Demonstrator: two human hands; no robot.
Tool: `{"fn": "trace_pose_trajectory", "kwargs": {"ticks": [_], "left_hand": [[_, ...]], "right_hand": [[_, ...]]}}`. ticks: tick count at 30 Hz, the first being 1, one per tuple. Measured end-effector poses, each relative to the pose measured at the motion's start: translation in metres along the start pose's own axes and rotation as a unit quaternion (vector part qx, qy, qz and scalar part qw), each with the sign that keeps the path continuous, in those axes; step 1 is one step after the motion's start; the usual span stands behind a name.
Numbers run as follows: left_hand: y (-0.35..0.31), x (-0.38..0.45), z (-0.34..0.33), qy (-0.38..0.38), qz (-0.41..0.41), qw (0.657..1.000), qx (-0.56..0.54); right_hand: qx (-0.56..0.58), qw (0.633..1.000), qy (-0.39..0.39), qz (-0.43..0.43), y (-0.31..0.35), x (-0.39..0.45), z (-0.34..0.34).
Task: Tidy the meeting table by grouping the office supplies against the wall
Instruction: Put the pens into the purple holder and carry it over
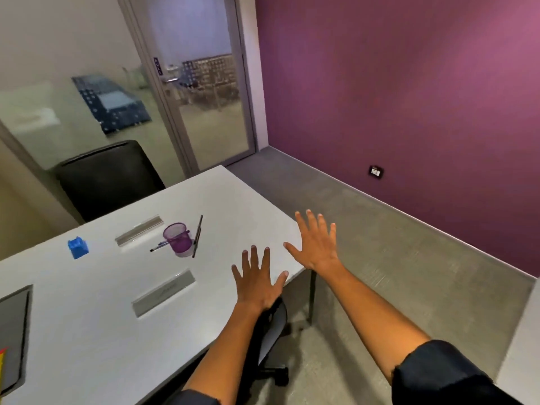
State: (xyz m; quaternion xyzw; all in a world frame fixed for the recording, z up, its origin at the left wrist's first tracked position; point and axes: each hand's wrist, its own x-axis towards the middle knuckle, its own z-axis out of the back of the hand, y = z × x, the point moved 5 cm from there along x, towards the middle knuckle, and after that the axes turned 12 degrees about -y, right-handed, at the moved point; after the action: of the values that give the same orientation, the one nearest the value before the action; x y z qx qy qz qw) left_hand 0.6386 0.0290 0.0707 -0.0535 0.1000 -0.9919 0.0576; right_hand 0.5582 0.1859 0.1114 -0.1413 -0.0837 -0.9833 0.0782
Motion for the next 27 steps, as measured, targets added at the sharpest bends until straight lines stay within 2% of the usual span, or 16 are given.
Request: {"fn": "trace_pose_trajectory", "kwargs": {"ticks": [13,19,27], "left_hand": [[-0.162,0.142,-0.077,0.036,-0.057,0.998,0.013],[-0.215,0.239,-0.125,0.052,-0.071,0.996,-0.010],[-0.260,0.380,-0.150,0.069,-0.041,0.996,-0.035]], "right_hand": [[-0.007,0.996,0.047,-0.080,-0.207,0.065,-0.044],[-0.016,0.995,0.055,-0.080,-0.279,0.147,-0.085],[-0.029,0.994,0.079,-0.070,-0.335,0.269,-0.124]]}}
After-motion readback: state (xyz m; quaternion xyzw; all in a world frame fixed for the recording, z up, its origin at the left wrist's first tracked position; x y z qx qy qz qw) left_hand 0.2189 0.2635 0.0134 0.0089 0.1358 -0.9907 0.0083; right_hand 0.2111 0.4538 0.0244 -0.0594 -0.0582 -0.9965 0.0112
